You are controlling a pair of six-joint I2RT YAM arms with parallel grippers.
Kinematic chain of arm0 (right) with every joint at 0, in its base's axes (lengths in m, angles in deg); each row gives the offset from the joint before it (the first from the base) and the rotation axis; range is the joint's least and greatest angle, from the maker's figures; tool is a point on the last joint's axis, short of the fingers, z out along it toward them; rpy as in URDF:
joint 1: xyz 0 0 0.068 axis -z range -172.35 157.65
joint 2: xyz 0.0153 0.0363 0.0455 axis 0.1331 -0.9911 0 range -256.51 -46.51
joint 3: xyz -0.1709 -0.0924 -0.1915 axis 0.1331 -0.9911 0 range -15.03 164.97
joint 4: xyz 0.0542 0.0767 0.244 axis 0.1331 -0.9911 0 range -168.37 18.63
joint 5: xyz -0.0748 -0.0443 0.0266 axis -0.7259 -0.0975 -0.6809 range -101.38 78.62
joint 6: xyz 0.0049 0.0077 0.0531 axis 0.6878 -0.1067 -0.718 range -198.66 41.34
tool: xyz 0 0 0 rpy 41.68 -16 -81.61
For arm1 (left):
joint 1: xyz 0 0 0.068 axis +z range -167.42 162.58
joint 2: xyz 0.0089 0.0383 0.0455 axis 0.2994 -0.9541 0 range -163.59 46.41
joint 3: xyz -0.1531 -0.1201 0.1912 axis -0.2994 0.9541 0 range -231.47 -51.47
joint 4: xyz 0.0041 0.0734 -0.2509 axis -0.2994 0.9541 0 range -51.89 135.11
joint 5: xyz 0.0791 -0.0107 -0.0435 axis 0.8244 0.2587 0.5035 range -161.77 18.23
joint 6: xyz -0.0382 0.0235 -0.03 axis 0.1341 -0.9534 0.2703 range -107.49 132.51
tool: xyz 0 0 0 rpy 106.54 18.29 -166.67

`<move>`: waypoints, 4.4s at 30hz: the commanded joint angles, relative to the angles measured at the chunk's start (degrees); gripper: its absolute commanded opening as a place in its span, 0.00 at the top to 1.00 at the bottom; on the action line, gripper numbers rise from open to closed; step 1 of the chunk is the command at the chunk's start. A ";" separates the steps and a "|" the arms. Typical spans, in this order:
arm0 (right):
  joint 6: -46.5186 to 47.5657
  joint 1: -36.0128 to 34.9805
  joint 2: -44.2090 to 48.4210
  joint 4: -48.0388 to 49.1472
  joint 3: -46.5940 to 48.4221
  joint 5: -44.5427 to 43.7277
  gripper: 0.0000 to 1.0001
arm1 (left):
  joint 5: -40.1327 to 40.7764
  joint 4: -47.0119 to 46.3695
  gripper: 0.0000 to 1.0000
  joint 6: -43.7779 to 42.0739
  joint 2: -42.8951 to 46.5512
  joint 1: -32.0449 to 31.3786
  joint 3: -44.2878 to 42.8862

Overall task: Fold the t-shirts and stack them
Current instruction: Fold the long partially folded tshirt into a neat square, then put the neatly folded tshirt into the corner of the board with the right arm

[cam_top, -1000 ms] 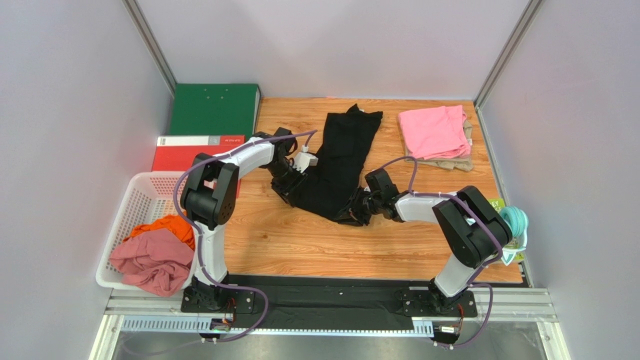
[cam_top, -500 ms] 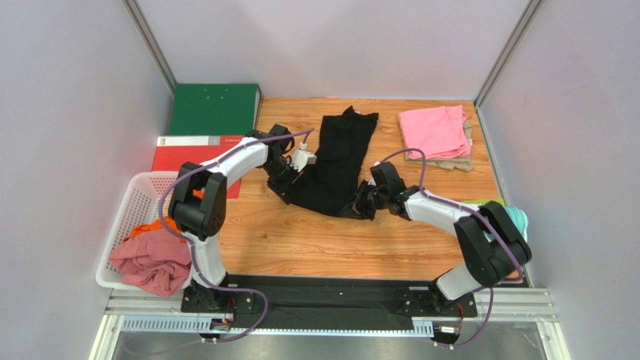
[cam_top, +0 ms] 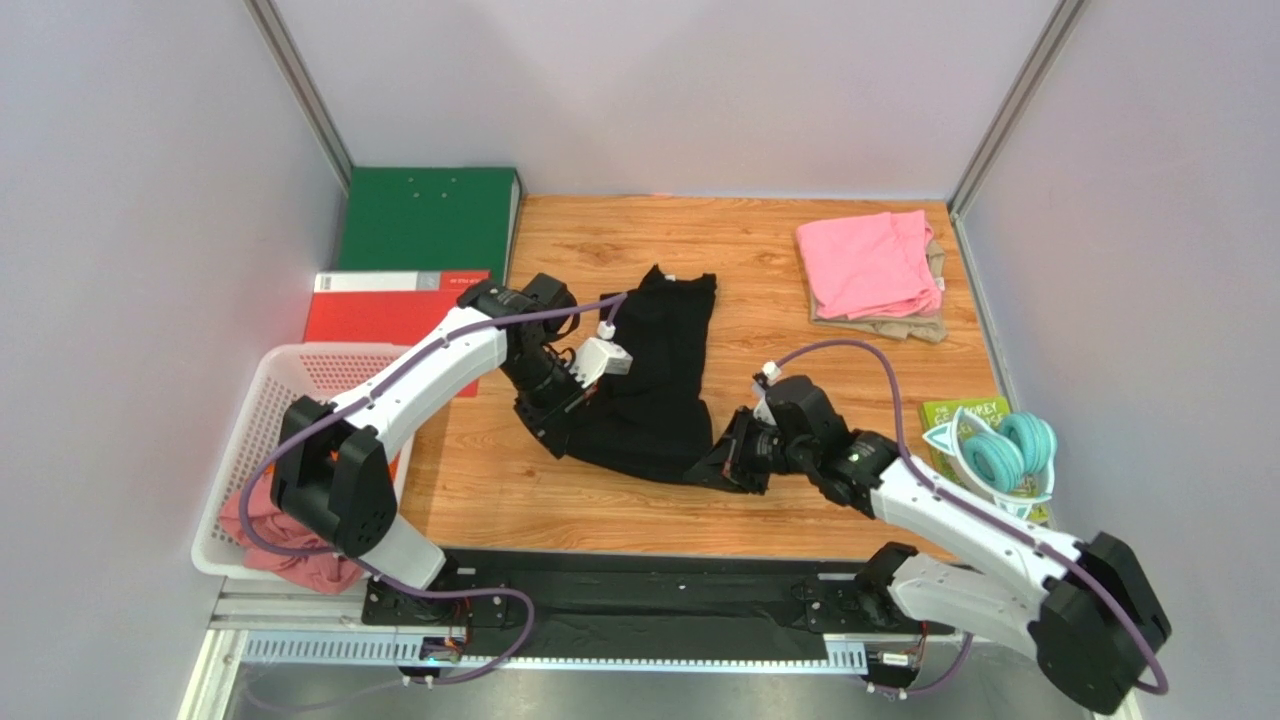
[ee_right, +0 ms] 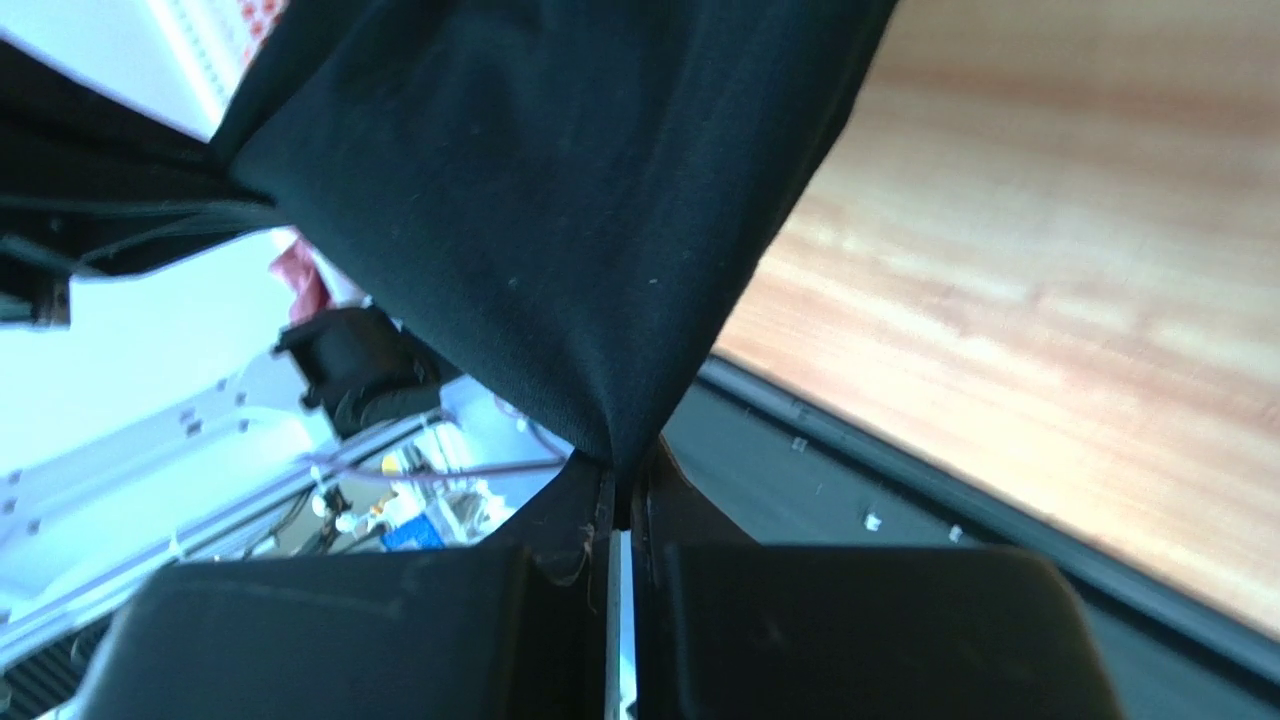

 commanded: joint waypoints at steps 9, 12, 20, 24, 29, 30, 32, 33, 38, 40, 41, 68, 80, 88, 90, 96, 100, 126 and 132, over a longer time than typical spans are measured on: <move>-1.18 -0.87 6.88 -9.90 3.81 -7.83 1.00 | 6.88 6.33 1.00 -0.32 0.79 -1.58 -5.35; 3.21 2.21 -0.24 -9.63 9.61 -6.60 1.00 | 7.14 5.62 1.00 0.82 -4.39 -1.58 -13.16; 11.57 12.49 -17.45 -8.23 27.34 -1.94 1.00 | 11.10 7.55 1.00 1.70 -21.52 1.67 -34.44; 14.21 15.75 -26.87 -7.97 35.36 1.39 1.00 | 12.16 9.13 1.00 1.96 -28.92 3.69 -46.11; 15.97 17.95 -37.68 -7.70 44.59 2.72 1.00 | 14.35 10.80 1.00 1.79 -38.40 5.63 -56.42; 16.24 18.04 -41.18 -7.70 47.82 3.33 1.00 | 14.62 10.89 1.00 1.70 -39.65 5.81 -58.95; 16.67 18.65 -44.01 -7.70 50.74 3.16 1.00 | 16.10 10.72 1.00 1.44 -43.33 6.16 -61.69; 16.85 18.91 -45.85 -7.70 52.15 3.33 1.00 | 16.46 10.63 1.00 1.26 -44.48 6.33 -64.05; 16.85 20.85 -56.76 -7.53 60.94 4.57 1.00 | 17.78 7.74 1.00 1.44 -50.37 7.30 -68.12; 17.03 21.72 -59.05 -7.53 62.88 4.48 1.00 | 18.13 4.94 1.00 1.70 -50.91 7.39 -68.47; 17.03 21.99 -60.62 -7.53 64.54 4.39 1.00 | 18.05 3.96 1.00 1.88 -51.00 7.39 -68.65; 27.22 25.51 -61.35 -20.09 80.91 -7.30 0.13 | 6.82 -10.81 0.16 10.31 -22.37 18.02 -48.21; 17.49 20.15 -71.61 -7.54 82.21 25.29 0.00 | -0.23 -8.97 0.14 6.45 2.17 19.61 -26.74; 15.01 22.42 -88.92 -8.76 98.83 29.44 0.00 | -2.25 -6.51 0.14 4.43 7.35 19.69 -20.67; 15.53 23.31 -90.60 -8.84 99.53 28.83 0.00 | -2.96 -5.72 0.14 3.64 8.41 19.69 -19.17; 16.76 24.63 -89.58 -7.35 97.44 33.57 0.00 | -2.87 -5.45 0.14 2.49 12.28 19.69 -12.58; 21.83 25.07 -81.84 -7.96 93.39 33.49 0.00 | -2.61 -5.28 0.14 1.97 14.21 19.69 -9.07; 33.64 36.58 -85.77 -24.75 93.30 14.68 0.00 | -1.02 -3.17 0.15 1.26 19.14 19.69 -5.46; 34.17 35.62 -87.00 -24.05 91.80 15.90 0.00 | -1.99 -3.61 0.15 1.53 18.09 19.69 -5.63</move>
